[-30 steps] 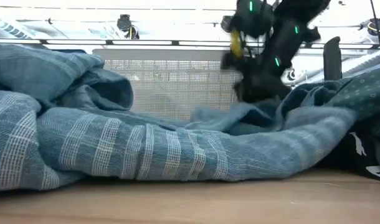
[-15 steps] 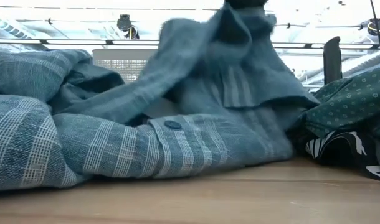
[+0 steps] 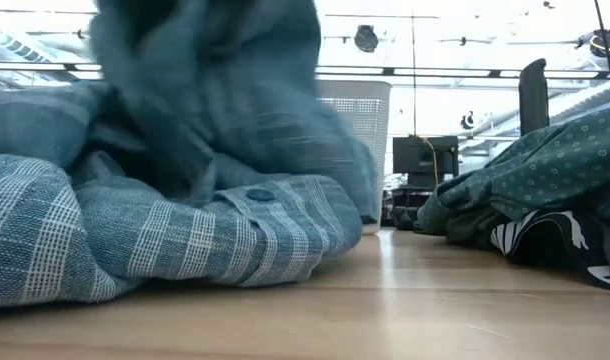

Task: Sort clothes
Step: Put the blue striped shirt into the white bin

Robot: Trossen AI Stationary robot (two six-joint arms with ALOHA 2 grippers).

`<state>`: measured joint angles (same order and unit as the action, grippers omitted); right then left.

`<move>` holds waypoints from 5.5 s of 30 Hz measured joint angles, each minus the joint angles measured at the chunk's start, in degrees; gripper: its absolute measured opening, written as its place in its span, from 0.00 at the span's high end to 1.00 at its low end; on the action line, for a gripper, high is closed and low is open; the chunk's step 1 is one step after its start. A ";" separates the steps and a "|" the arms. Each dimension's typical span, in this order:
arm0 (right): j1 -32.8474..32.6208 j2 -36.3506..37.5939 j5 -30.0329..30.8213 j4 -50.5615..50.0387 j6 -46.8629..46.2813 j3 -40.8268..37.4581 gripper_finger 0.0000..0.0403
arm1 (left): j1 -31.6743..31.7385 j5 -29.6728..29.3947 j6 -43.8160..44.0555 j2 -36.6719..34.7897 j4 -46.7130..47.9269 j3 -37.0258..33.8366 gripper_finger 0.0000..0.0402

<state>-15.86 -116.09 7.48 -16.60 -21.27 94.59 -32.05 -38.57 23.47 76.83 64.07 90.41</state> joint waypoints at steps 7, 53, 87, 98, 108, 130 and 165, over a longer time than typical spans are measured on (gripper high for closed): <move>-1.44 -14.16 -0.05 -1.61 -2.08 12.13 0.97 | -0.72 -1.03 0.16 -0.41 0.97 -0.05 0.56; -4.48 -15.08 11.57 -46.44 -1.79 26.75 0.82 | -1.75 -0.89 1.76 -0.37 1.42 -0.07 0.56; -6.46 -18.88 6.00 -36.98 -9.37 26.84 0.50 | -1.90 -0.77 3.23 -0.35 2.46 -0.07 0.56; -6.92 -22.75 3.64 -36.48 -9.38 26.86 0.50 | -3.31 -0.73 5.07 -0.35 2.45 -0.44 0.56; -6.74 -27.07 2.33 -37.49 -9.58 27.26 0.50 | -3.76 -0.63 6.24 -0.32 2.70 -2.71 0.56; -5.99 -21.67 1.55 -41.46 -4.44 26.27 0.94 | -3.72 0.11 7.75 -0.32 2.46 -2.71 0.56; -5.07 -11.17 12.11 -50.06 -0.49 26.75 0.94 | -11.50 5.82 37.07 26.78 -33.29 -28.09 0.56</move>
<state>-20.93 -127.26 19.59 -66.67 -21.76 121.34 -43.55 -32.76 60.54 103.62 30.78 62.32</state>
